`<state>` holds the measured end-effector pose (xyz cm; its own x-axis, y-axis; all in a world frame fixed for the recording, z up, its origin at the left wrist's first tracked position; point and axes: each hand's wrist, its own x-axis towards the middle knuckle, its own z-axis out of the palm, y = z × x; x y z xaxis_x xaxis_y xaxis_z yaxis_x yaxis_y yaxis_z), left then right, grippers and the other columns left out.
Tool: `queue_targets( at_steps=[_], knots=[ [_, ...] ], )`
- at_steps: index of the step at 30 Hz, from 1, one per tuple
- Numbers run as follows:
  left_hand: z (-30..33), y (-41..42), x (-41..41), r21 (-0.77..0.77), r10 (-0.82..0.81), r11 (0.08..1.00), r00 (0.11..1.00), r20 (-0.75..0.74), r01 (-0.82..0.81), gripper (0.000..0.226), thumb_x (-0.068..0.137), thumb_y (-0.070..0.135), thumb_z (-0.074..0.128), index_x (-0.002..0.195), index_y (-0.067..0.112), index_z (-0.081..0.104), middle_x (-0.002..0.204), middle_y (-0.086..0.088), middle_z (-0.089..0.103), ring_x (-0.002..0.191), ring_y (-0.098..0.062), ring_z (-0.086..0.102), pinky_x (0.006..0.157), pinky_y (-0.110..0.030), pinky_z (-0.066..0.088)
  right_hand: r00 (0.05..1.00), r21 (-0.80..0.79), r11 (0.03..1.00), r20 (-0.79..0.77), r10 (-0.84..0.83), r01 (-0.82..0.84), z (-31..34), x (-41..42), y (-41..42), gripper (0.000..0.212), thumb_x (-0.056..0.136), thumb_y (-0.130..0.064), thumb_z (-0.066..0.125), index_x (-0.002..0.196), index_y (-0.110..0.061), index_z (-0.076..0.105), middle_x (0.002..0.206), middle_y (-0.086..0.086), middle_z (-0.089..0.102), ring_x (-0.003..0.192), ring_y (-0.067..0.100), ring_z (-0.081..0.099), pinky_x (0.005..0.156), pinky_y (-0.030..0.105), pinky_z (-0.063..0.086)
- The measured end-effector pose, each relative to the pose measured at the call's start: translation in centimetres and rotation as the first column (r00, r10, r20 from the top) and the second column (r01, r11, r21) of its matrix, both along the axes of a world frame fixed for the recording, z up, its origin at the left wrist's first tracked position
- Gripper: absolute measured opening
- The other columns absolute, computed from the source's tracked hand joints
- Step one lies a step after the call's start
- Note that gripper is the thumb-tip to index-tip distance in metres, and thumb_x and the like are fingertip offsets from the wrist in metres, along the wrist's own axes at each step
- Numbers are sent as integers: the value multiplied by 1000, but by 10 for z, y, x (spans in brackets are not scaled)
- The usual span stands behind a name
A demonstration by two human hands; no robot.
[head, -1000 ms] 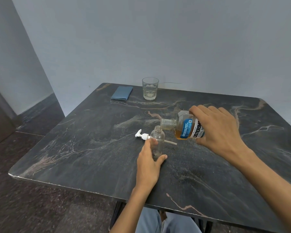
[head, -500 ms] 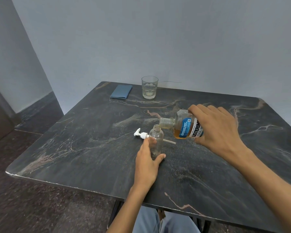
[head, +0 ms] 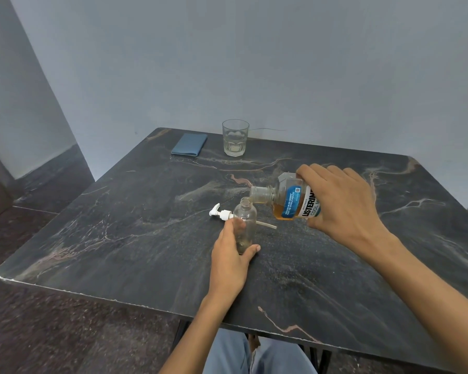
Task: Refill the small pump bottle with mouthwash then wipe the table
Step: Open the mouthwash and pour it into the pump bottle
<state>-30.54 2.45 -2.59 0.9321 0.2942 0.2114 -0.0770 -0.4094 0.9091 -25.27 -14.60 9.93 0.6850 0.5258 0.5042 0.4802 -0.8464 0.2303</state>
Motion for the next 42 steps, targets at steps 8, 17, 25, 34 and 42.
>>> queue_targets(
  at_steps=[8,17,25,34,42],
  knots=[
    [0,0,0,4,3,1000,1000,-4,-3,51,77,16,75,118,24,47,121,11,57,111,-6,52,95,-24,42,1000,-20,1000,-12,-9,8,1,0,1,75,42,-30,90,105,-19,50,88,0,61,73,22,56,63,32,41],
    [1,0,0,14,10,1000,1000,-5,-10,51,77,18,75,118,26,47,120,11,57,109,-6,53,93,-22,43,1000,-4,1000,-1,-3,3,1,0,0,75,39,-27,90,102,-18,51,84,2,61,69,23,55,60,31,40],
    [2,-1,-1,0,6,1000,1000,-4,-6,49,77,16,75,117,24,48,116,11,57,107,-6,53,90,-21,43,1000,-29,999,-11,-19,19,2,1,0,74,40,-24,89,103,-17,51,84,1,60,68,22,53,60,29,34],
    [1,0,-2,7,3,1000,1000,0,-3,50,78,17,75,119,24,47,117,13,56,108,-4,52,92,-21,42,999,-51,998,-28,-28,26,3,1,0,74,43,-26,88,106,-19,49,87,0,60,70,20,53,62,28,32],
    [3,0,-1,15,9,1000,1000,-18,-8,52,78,18,75,121,23,47,120,10,57,111,-7,52,96,-27,45,998,-63,997,-40,-38,36,5,-1,1,75,44,-28,89,108,-19,50,89,0,61,74,21,55,64,31,39]
  ],
)
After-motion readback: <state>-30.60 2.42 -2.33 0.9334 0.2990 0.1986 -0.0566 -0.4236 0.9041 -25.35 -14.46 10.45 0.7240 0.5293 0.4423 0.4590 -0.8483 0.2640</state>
